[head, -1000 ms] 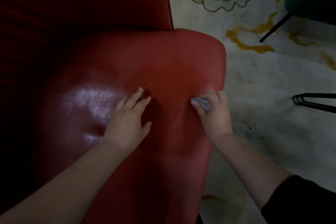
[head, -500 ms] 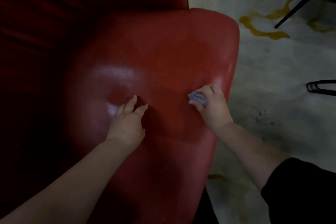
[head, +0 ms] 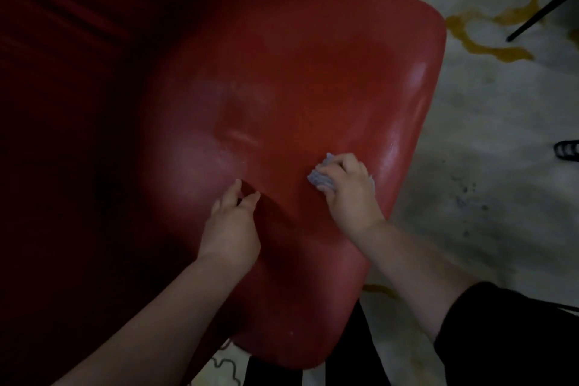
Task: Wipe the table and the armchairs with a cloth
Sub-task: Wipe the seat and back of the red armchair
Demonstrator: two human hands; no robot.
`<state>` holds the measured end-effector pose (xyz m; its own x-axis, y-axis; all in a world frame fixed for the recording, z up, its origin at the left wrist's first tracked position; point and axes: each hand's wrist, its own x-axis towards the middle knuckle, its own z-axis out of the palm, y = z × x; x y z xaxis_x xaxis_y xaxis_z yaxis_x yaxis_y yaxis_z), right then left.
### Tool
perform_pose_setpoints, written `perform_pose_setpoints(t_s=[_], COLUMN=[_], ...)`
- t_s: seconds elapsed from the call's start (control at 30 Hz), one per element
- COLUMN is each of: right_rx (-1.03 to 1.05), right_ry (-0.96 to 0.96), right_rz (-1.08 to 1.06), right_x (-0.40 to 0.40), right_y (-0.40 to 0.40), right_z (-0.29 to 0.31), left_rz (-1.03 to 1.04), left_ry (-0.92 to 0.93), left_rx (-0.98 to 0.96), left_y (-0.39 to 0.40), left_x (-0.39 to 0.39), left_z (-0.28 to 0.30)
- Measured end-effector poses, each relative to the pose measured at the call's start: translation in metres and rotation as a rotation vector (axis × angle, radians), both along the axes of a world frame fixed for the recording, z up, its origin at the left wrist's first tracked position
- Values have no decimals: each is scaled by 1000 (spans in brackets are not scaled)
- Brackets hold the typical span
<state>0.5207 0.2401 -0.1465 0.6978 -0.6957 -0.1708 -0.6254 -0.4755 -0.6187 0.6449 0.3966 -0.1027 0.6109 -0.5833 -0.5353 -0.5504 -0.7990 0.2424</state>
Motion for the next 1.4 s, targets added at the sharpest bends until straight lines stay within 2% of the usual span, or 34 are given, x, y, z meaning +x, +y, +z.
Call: perform_pose_setpoints(t_s=[0.13, 0.27, 0.47, 0.8, 1.07, 1.4], right_rx=[75, 166, 241, 193, 231, 317], right_ry=[-36, -5, -36, -93, -75, -51], right_rz=[74, 72, 60, 52, 282, 497], right_x=[-17, -13, 0, -5, -18, -65], right_y=[28, 21, 30, 37, 49, 87], right_z=[4, 11, 18, 33, 33, 13], left_rz=[27, 69, 0, 17, 226, 156], left_ry=[68, 97, 127, 85, 125, 72], left_rx=[-7, -26, 1, 29, -192, -113], left_y=[18, 24, 35, 44, 88, 130], left_x=[-11, -11, -7, -17, -77, -114], left_z=[5, 14, 11, 7, -1, -9])
